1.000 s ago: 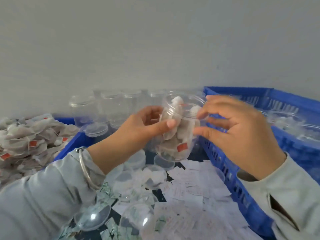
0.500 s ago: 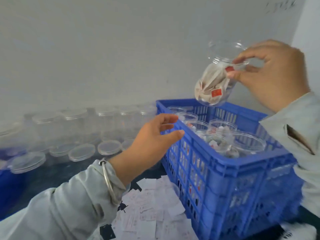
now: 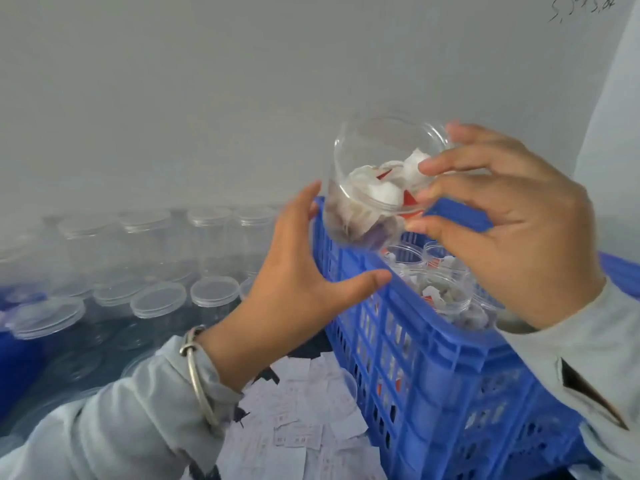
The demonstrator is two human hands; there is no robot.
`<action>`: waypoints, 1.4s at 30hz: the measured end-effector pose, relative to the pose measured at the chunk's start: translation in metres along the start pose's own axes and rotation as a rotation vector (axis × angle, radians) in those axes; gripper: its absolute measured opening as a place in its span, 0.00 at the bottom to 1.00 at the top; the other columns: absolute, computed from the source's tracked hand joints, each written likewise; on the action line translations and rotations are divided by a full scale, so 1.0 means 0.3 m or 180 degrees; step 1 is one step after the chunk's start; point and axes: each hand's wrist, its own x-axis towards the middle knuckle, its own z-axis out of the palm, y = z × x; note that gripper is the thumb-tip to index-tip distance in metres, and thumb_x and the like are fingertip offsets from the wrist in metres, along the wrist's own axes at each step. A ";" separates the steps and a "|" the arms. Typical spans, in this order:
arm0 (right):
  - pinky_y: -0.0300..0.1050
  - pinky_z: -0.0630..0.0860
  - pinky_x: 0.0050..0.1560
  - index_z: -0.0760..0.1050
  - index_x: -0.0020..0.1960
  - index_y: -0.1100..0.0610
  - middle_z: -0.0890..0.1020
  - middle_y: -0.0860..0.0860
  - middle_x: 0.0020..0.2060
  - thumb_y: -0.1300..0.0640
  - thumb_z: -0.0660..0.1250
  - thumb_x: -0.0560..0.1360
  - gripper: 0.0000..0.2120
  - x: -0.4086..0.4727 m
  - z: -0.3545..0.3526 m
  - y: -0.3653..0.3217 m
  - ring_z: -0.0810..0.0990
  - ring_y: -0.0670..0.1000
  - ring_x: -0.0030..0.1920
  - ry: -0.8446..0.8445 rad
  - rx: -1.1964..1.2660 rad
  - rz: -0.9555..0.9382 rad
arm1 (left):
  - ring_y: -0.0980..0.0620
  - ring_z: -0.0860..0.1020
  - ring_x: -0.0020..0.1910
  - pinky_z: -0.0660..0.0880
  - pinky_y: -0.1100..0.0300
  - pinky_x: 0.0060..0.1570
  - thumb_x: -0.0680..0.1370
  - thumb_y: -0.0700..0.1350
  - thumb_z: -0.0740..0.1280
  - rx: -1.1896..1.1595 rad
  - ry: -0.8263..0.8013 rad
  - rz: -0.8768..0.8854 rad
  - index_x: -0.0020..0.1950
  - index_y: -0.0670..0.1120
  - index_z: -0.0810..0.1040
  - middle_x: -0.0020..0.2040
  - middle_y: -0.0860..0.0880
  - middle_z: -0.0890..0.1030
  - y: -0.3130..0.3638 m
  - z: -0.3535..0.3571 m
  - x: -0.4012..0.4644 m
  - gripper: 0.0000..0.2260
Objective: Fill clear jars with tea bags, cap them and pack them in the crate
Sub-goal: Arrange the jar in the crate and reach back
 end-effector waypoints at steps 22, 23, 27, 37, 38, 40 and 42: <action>0.39 0.72 0.43 0.74 0.47 0.52 0.75 0.49 0.48 0.50 0.70 0.72 0.08 -0.517 0.638 -0.399 0.75 0.52 0.52 -0.4927 -0.0414 0.2018 | 0.62 0.82 0.44 0.77 0.61 0.45 0.40 0.71 0.75 0.0574 0.0488 -0.2070 0.54 0.63 0.71 0.46 0.63 0.83 -0.258 -0.732 -0.589 0.44; 0.37 0.72 0.42 0.74 0.46 0.51 0.75 0.48 0.47 0.51 0.71 0.71 0.08 -0.525 0.642 -0.392 0.75 0.52 0.50 -0.4869 -0.0394 0.2157 | 0.63 0.82 0.43 0.78 0.62 0.41 0.40 0.73 0.74 0.0599 0.0454 -0.2144 0.54 0.64 0.70 0.46 0.64 0.82 -0.264 -0.743 -0.604 0.45; 0.36 0.70 0.52 0.77 0.59 0.50 0.78 0.48 0.57 0.56 0.71 0.72 0.16 -0.521 0.644 -0.383 0.76 0.48 0.54 -0.4717 -0.0340 0.2450 | 0.62 0.81 0.45 0.76 0.60 0.45 0.45 0.69 0.76 0.0581 0.0308 -0.2292 0.51 0.65 0.70 0.46 0.63 0.82 -0.280 -0.760 -0.631 0.37; 0.43 0.73 0.53 0.82 0.50 0.64 0.84 0.57 0.51 0.64 0.65 0.76 0.08 -0.362 0.633 -0.361 0.80 0.57 0.52 -0.2919 -0.0143 0.2472 | 0.61 0.79 0.52 0.77 0.64 0.43 0.46 0.70 0.76 0.0725 -0.0178 -0.2458 0.65 0.61 0.66 0.54 0.59 0.80 -0.298 -0.726 -0.664 0.50; 0.38 0.71 0.49 0.83 0.49 0.61 0.84 0.53 0.46 0.63 0.66 0.76 0.07 -0.314 0.623 -0.388 0.81 0.52 0.47 -0.2391 0.0140 0.2400 | 0.61 0.78 0.53 0.76 0.65 0.43 0.45 0.70 0.76 0.0726 -0.0190 -0.2451 0.65 0.61 0.65 0.55 0.60 0.79 -0.297 -0.723 -0.663 0.50; 0.26 0.68 0.38 0.83 0.49 0.53 0.81 0.39 0.35 0.60 0.68 0.75 0.07 -0.213 0.602 -0.473 0.78 0.38 0.36 -0.1650 0.0841 0.2207 | 0.62 0.77 0.54 0.74 0.68 0.44 0.46 0.68 0.74 0.0736 -0.0201 -0.2446 0.65 0.61 0.65 0.56 0.60 0.79 -0.295 -0.720 -0.659 0.49; 0.23 0.70 0.38 0.81 0.50 0.48 0.76 0.32 0.30 0.60 0.68 0.75 0.08 -0.136 0.601 -0.575 0.76 0.33 0.32 -0.1371 0.1364 0.1911 | 0.62 0.77 0.54 0.74 0.67 0.46 0.46 0.67 0.74 0.0760 -0.0213 -0.2469 0.63 0.62 0.65 0.55 0.61 0.79 -0.292 -0.723 -0.657 0.47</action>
